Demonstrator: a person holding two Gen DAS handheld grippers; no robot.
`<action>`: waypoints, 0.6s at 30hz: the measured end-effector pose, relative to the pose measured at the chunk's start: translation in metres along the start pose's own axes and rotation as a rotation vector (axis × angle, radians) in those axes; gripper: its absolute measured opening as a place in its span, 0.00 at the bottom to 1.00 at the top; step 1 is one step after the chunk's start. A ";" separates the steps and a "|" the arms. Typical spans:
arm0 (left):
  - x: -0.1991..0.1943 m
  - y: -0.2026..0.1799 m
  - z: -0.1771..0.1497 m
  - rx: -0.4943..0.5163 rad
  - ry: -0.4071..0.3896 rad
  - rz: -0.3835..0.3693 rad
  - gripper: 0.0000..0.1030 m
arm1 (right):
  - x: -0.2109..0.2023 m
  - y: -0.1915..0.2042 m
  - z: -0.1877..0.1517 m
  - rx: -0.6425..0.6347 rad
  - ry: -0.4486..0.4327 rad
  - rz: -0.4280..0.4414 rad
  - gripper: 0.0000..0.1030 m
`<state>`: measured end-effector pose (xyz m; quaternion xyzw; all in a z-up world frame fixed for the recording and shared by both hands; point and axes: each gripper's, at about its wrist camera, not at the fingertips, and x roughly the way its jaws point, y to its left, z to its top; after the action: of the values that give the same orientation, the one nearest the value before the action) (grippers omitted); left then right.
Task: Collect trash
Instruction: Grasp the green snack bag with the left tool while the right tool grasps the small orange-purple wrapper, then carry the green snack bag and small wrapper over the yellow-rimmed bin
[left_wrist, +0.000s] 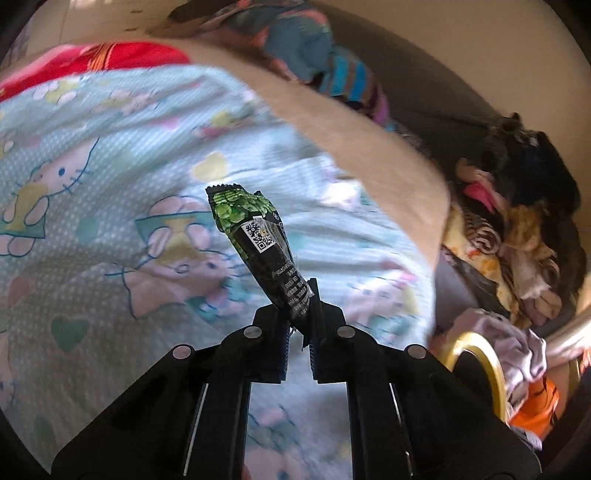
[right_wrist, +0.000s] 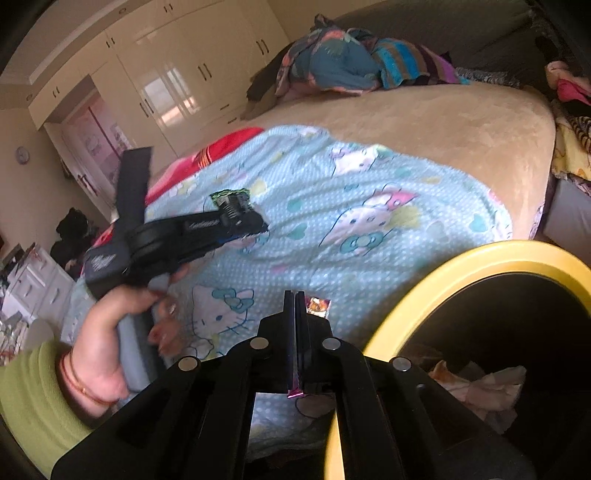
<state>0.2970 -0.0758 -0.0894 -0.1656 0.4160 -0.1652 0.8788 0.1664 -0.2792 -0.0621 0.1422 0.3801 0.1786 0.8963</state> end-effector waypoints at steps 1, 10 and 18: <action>-0.008 -0.006 -0.002 0.018 -0.011 -0.012 0.05 | -0.003 -0.001 0.001 0.001 -0.004 0.001 0.01; -0.066 -0.047 -0.021 0.132 -0.115 -0.039 0.05 | 0.023 0.000 -0.010 -0.029 0.122 -0.005 0.27; -0.114 -0.068 -0.042 0.180 -0.157 -0.081 0.05 | 0.056 0.015 -0.020 -0.105 0.198 -0.054 0.27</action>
<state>0.1856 -0.0938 -0.0079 -0.1152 0.3223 -0.2236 0.9126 0.1853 -0.2392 -0.1047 0.0663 0.4607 0.1873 0.8650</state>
